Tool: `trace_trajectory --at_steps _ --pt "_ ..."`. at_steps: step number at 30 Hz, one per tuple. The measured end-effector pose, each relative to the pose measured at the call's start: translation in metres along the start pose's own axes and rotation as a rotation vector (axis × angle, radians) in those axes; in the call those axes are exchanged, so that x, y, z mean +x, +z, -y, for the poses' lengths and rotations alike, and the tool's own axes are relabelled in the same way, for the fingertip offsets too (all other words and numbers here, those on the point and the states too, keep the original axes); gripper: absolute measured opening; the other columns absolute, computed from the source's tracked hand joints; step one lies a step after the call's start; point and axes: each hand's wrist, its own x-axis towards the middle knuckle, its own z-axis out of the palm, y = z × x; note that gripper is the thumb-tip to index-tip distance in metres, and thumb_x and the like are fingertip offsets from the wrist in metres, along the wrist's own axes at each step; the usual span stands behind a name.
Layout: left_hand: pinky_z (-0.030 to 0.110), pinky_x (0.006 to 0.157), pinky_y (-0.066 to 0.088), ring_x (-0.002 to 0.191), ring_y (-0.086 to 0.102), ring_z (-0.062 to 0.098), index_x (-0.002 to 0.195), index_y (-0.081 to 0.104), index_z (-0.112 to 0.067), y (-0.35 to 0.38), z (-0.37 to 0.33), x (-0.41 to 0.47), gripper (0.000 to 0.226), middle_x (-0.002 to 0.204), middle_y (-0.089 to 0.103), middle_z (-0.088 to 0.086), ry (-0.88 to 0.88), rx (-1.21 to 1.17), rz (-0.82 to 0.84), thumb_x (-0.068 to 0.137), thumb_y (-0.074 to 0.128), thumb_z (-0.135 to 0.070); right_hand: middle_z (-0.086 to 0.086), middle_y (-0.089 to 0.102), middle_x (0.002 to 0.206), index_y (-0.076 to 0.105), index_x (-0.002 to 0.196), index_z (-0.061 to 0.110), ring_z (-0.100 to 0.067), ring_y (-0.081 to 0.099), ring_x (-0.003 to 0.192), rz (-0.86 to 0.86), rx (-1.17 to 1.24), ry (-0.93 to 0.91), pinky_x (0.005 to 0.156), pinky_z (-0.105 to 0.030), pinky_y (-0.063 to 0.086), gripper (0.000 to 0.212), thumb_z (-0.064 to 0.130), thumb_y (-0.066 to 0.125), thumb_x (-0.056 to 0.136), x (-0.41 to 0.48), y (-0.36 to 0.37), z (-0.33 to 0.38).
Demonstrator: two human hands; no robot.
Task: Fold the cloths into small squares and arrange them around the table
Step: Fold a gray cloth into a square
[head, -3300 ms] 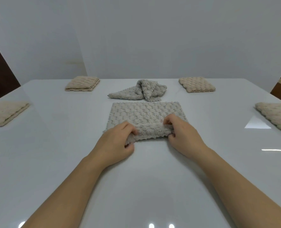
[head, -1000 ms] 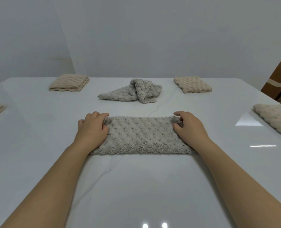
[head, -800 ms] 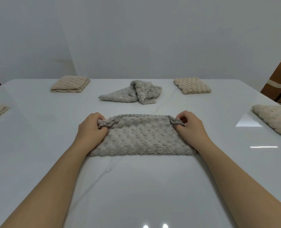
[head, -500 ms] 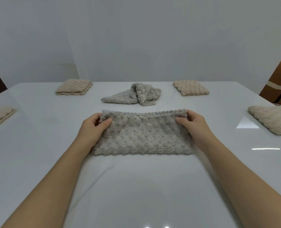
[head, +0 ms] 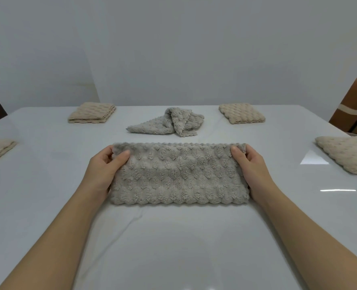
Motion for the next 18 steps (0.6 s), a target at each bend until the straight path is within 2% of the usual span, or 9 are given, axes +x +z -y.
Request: trace_trajectory --at_steps 4,8,11,14,16,18 --pt "0.036 0.081 0.058 0.091 0.069 0.02 0.103 0.068 -0.016 -0.0018 -0.0031 0.0008 0.014 0.097 0.073 0.005 -0.006 -0.039 0.007 0.092 0.059 -0.021 -0.014 0.063 0.091 0.056 0.098 0.006 -0.026 0.061 0.085 0.014 0.022 -0.026 0.08 -0.045 0.05 0.022 0.028 0.059 0.095 0.0009 0.002 -0.0029" --pt "0.035 0.081 0.053 0.088 0.065 0.019 0.097 0.068 -0.016 -0.0023 -0.0027 0.0018 0.01 0.093 0.07 0.005 0.047 0.006 -0.022 0.094 0.059 -0.018 -0.008 0.07 0.092 0.057 0.101 0.006 -0.023 0.068 0.087 0.023 0.031 -0.031 0.079 -0.042 0.054 0.02 0.026 0.057 0.096 -0.0001 0.0039 -0.0035" --pt "0.022 0.067 0.048 0.075 0.056 0.014 0.089 0.065 -0.019 -0.0051 -0.0013 0.0036 0.017 0.08 0.062 0.0 0.135 0.102 -0.04 0.092 0.058 -0.004 -0.008 0.074 0.093 0.063 0.101 0.009 -0.023 0.071 0.088 0.003 -0.005 -0.052 0.076 -0.038 0.056 0.016 0.024 0.057 0.097 0.0002 0.0023 -0.0023" --pt "0.02 0.044 0.036 0.056 0.044 0.013 0.083 0.06 -0.019 -0.0055 -0.0009 0.0043 0.026 0.066 0.052 -0.002 0.143 0.143 -0.047 0.092 0.053 0.004 -0.022 0.071 0.1 0.064 0.103 0.001 -0.029 0.068 0.091 -0.023 -0.028 -0.072 0.081 -0.046 0.055 0.022 0.021 0.058 0.097 -0.0001 0.0011 0.0001" --pt "0.019 0.039 0.032 0.05 0.041 0.011 0.08 0.056 -0.017 -0.0014 -0.0014 0.0025 0.024 0.06 0.048 -0.004 0.145 0.139 -0.047 0.093 0.05 0.003 -0.022 0.069 0.095 0.06 0.102 -0.006 -0.028 0.067 0.087 -0.027 -0.012 -0.092 0.077 -0.042 0.056 0.026 0.019 0.059 0.096 -0.0017 0.002 0.0018" --pt "0.016 0.04 0.035 0.046 0.044 0.004 0.079 0.054 -0.015 0.004 -0.0026 -0.0011 0.021 0.058 0.05 -0.008 0.165 0.129 -0.038 0.096 0.052 -0.003 -0.017 0.066 0.091 0.055 0.101 -0.009 -0.026 0.065 0.084 -0.009 -0.007 -0.125 0.073 -0.039 0.055 0.035 0.025 0.062 0.093 -0.0038 0.0036 0.0039"
